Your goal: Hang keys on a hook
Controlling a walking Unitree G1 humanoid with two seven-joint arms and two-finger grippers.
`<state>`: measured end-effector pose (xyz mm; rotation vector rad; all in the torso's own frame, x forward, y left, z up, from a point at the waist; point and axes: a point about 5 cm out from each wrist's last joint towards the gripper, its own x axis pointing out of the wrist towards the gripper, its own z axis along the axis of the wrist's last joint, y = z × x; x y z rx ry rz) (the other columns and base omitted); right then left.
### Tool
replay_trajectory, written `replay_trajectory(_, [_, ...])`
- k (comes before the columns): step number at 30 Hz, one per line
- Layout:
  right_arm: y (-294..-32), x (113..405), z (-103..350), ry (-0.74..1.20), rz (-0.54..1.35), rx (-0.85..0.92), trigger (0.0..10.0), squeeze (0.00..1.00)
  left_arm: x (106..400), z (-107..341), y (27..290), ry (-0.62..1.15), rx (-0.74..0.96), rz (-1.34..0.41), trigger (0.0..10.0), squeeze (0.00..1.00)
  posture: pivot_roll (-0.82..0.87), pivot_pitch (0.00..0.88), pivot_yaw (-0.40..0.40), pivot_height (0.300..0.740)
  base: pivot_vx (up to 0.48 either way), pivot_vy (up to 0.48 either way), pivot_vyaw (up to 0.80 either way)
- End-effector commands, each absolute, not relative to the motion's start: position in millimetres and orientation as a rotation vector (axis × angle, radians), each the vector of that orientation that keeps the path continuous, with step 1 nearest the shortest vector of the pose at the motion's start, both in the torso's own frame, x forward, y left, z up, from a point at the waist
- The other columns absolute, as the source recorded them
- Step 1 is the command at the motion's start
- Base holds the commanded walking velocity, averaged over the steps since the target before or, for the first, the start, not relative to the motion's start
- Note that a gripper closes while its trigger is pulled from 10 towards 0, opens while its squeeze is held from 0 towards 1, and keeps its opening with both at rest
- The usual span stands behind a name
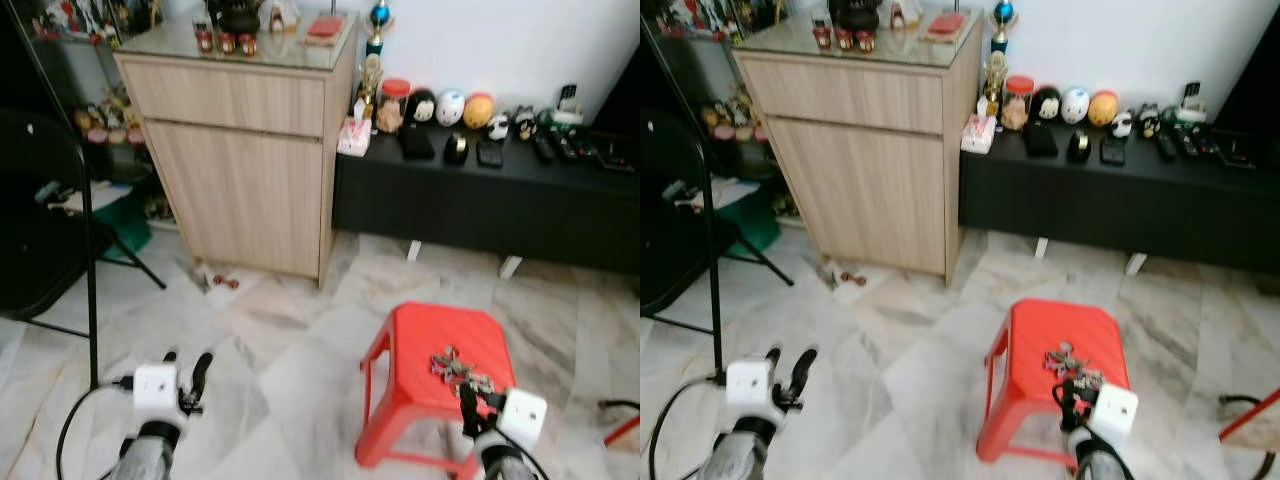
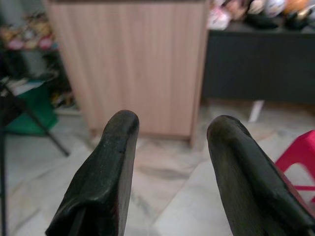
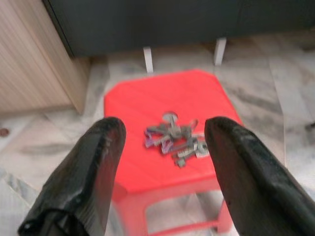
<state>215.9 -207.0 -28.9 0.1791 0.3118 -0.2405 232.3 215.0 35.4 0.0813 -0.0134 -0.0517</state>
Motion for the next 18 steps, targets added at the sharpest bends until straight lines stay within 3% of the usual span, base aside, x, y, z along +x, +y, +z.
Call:
replay_trajectory(1, [-206, 212, -28, 0.305, -0.237, 0.184, 10.0, 0.0, 227, 35, 215, 0.008, 0.063, -0.065, 10.0, 0.0, 0.17, 0.0, -0.053, 0.74, 0.0, 0.0, 0.0])
replay_trajectory(12, [-185, 229, -28, 0.332, -0.246, 0.226, 10.0, 0.0, 242, 45, 233, 0.032, 0.045, 0.006, 10.0, 0.0, 0.2, 0.0, -0.016, 0.74, 0.0, 0.0, 0.0])
replay_trajectory(18, [-189, 232, -31, 0.352, -0.286, 0.251, 10.0, 0.0, 251, 52, 246, 0.032, 0.023, 0.032, 10.0, 0.0, 0.21, 0.0, 0.001, 0.74, 0.0, 0.0, 0.0])
